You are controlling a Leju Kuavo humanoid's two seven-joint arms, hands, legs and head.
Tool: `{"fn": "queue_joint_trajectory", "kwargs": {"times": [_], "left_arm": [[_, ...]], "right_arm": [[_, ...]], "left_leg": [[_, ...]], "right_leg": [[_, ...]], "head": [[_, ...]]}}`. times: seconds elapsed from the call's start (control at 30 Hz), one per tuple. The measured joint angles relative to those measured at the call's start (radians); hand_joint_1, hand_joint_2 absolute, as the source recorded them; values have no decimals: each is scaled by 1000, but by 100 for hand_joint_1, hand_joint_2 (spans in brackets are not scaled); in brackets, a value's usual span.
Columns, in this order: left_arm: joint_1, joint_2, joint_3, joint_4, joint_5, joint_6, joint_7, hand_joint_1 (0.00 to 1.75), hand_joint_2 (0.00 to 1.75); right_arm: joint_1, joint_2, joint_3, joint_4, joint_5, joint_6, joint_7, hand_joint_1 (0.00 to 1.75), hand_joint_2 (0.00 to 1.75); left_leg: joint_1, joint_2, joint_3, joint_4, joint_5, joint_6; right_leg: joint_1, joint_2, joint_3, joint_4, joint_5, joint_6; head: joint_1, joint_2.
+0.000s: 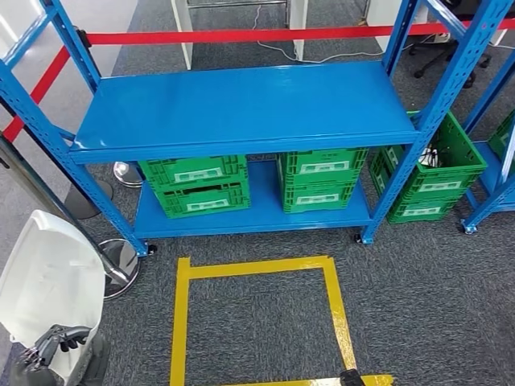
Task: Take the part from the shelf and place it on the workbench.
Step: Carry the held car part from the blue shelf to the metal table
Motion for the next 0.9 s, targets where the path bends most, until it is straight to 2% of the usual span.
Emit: {"fn": "queue_joint_trajectory", "kwargs": {"times": [0.03, 0.07, 0.1, 0.13, 0.17, 0.2, 0.23, 0.27, 0.3, 0.37, 0.4, 0.43, 0.47, 0.5, 0.53, 0.57, 0.6, 0.63, 0.67, 0.73, 0.77, 0.8, 0.87, 0.9], "left_arm": [[1, 0, 0, -2, -2, 0, 0, 175, 175], [2, -1, 0, -6, -4, 0, 0, 175, 175], [3, -2, 0, -10, -6, 0, 0, 175, 175], [4, -3, 0, -14, -9, 0, 0, 175, 175], [6, -4, 1, -17, -11, 0, 0, 175, 175], [9, -5, 1, -20, -12, 0, 0, 175, 175], [13, -6, 2, -22, -14, 0, 0, 175, 175], [17, -7, 3, -24, -14, 0, 0, 175, 175], [20, -8, 4, -26, -15, 0, 0, 175, 175], [27, -10, 6, -28, -15, 0, 0, 175, 175], [29, -10, 8, -28, -15, 0, 0, 175, 175], [30, -10, 10, -29, -15, 0, 0, 175, 175], [31, -10, 11, -29, -15, 0, 0, 175, 175], [31, -10, 13, -29, -15, 0, 0, 175, 175], [32, -9, 14, -29, -15, 0, 0, 175, 175], [33, -9, 15, -30, -15, 0, 0, 175, 175], [35, -8, 16, -32, -15, 0, 0, 175, 175], [36, -7, 17, -34, -14, 0, 0, 175, 175], [37, -7, 18, -37, -14, 0, -1, 175, 175], [39, -5, 18, -39, -12, 0, -2, 175, 175], [41, -3, 19, -40, -10, 0, -2, 175, 175], [43, -2, 19, -40, -8, 0, -2, 175, 175], [44, 2, 19, -40, -7, 0, -2, 175, 175], [44, 5, 19, -40, -7, 0, -2, 175, 175]], "right_arm": [[0, 1, 0, 0, 2, 1, 0, 0, 175], [0, 2, 0, 0, 4, 2, 0, 0, 175], [-1, 4, 0, 0, 6, 3, 0, 0, 175], [-2, 6, 0, 0, 8, 4, 0, 0, 175], [-3, 7, 0, 0, 10, 4, 0, 0, 175], [-3, 8, 0, 0, 12, 5, -1, 0, 175], [-3, 8, 0, 0, 14, 5, -2, 0, 175], [-2, 9, 0, 1, 16, 6, -3, 0, 175], [-1, 9, 0, 1, 18, 6, -5, 0, 175], [-1, 9, 1, 1, 21, 6, -7, 0, 175], [-2, 9, 1, 1, 22, 7, -8, 0, 175], [-2, 9, 1, 1, 23, 7, -8, 0, 175], [-2, 9, 1, 1, 23, 7, -8, 0, 175], [-2, 9, 1, 1, 23, 7, -9, 0, 175], [-3, 9, 2, 1, 23, 7, -10, 0, 175], [-5, 10, 2, 1, 24, 7, -11, 0, 175], [-7, 10, 2, 1, 25, 7, -13, 0, 175], [-8, 11, 2, 1, 26, 7, -14, 0, 175], [-9, 12, 2, 1, 27, 7, -15, 0, 175], [-6, 14, 2, 2, 28, 6, -16, 0, 175], [-5, 16, 2, 3, 28, 6, -17, 0, 175], [-5, 17, 2, 3, 28, 5, -18, 0, 175], [-6, 19, 2, 3, 29, 5, -21, 0, 175], [-6, 20, 2, 3, 29, 5, -22, 0, 175]], "left_leg": [[-1, -2, 48, -62, 24, 8], [-3, -4, 102, -141, 31, 17], [-5, -5, 146, -212, 25, 24], [-7, -7, 173, -261, 14, 30], [-9, -7, 183, -288, 7, 33], [-9, -6, 177, -298, 10, 35], [-7, -4, 168, -303, 19, 38], [-5, -2, 156, -308, 30, 43], [-2, 1, 141, -312, 42, 48], [-3, 3, 110, -308, 66, 54], [-4, 4, 94, -304, 77, 54], [-5, 5, 78, -300, 87, 53], [-6, 6, 61, -294, 97, 52], [-6, 7, 43, -288, 106, 50], [-5, 7, 27, -279, 114, 47], [-6, 7, 13, -269, 121, 42], [-7, 7, 2, -260, 128, 37], [-9, 7, -4, -253, 135, 32], [-10, 8, -8, -250, 143, 28], [-8, 7, -13, -248, 152, 17], [-6, 5, -19, -239, 133, 11], [-4, 3, -26, -212, 94, 4], [-1, 1, -43, -106, -17, -6], [0, 1, -48, -41, -57, -9]], "right_leg": [[1, 0, -15, 8, 7, 1], [3, 1, -27, 15, 13, 3], [5, 1, -36, 19, 20, 6], [4, 2, -43, 21, 28, 11], [4, 2, -49, 22, 37, 17], [4, 2, -56, 22, 46, 23], [3, 3, -64, 25, 42, 28], [3, 5, -76, 39, 21, 33], [3, 8, -91, 71, -19, 37], [0, 12, -122, 184, -118, 43], [-2, 12, -132, 244, -145, 47], [-3, 12, -131, 287, -146, 49], [-4, 12, -118, 300, -123, 51], [-5, 12, -89, 279, -87, 53], [-6, 12, -43, 226, -57, 54], [-7, 12, 16, 147, -47, 55], [-8, 13, 67, 72, -53, 52], [-7, 14, 99, 16, -67, 48], [-5, 14, 113, -14, -79, 42], [-5, 12, 95, -15, -70, 25], [-6, 10, 84, -14, -61, 16], [-8, 8, 71, -13, -49, 8], [-7, 5, 42, -11, -26, 1], [-6, 4, 28, -10, -13, 0]], "head": [[0, 0], [0, 0], [1, 0], [1, 0], [1, 0], [1, 0], [1, 0], [2, 0], [4, 0], [8, 0], [8, 0], [9, 0], [9, 0], [9, 0], [9, 0], [10, 0], [9, 0], [9, 0], [8, 0], [8, 0], [7, 0], [5, 0], [1, 0], [0, 0]]}}
